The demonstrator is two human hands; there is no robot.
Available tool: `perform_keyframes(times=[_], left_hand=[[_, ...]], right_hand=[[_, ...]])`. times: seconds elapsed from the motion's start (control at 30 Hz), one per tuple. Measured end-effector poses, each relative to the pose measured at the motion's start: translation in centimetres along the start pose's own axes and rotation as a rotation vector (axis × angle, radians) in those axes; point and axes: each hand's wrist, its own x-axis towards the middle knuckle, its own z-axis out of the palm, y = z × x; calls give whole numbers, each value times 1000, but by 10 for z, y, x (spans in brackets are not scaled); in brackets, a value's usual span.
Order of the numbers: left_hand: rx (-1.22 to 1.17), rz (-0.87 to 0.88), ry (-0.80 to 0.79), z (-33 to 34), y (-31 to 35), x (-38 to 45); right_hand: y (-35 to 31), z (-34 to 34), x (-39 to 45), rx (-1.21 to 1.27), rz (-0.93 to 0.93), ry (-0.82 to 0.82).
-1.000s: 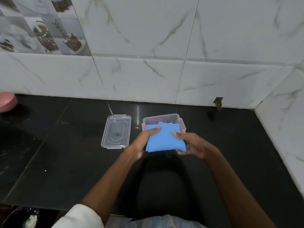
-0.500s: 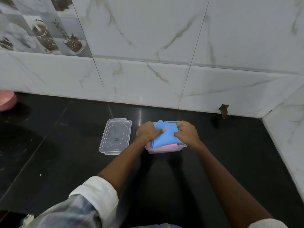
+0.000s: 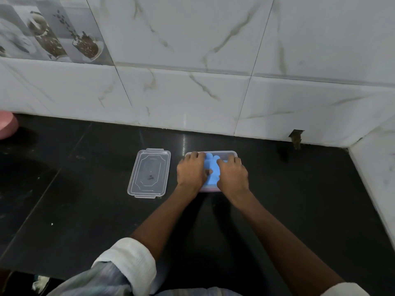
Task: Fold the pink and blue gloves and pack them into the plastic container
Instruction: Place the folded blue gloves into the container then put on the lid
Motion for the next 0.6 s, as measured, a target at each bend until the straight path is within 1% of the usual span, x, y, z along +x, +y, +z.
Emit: perform_keyframes(times=[0.07, 0.17, 0.23, 0.33, 0.4, 0.47, 0.5, 0.53, 0.6], left_hand=[[18, 74, -45, 4, -8, 1], [71, 129, -105, 8, -16, 3], [104, 128, -140, 9, -19, 4], [128, 165, -200, 9, -20, 7], [133, 192, -240, 7, -20, 8], [139, 211, -271, 7, -18, 8], [140, 211, -254, 7, -18, 5], [127, 198, -206, 7, -18, 1], [45, 173, -18, 6, -19, -12]], right_hand=[[4, 7, 4, 13, -92, 20], [9, 14, 8, 85, -231, -132], [10, 16, 10, 114, -232, -229], [14, 16, 18, 173, -175, -343], [17, 13, 22, 219, -157, -358], [18, 13, 21, 263, -150, -337], [17, 14, 18, 280, -143, -315], [15, 15, 14, 290, -140, -286], [11, 17, 4, 296, -154, -168]])
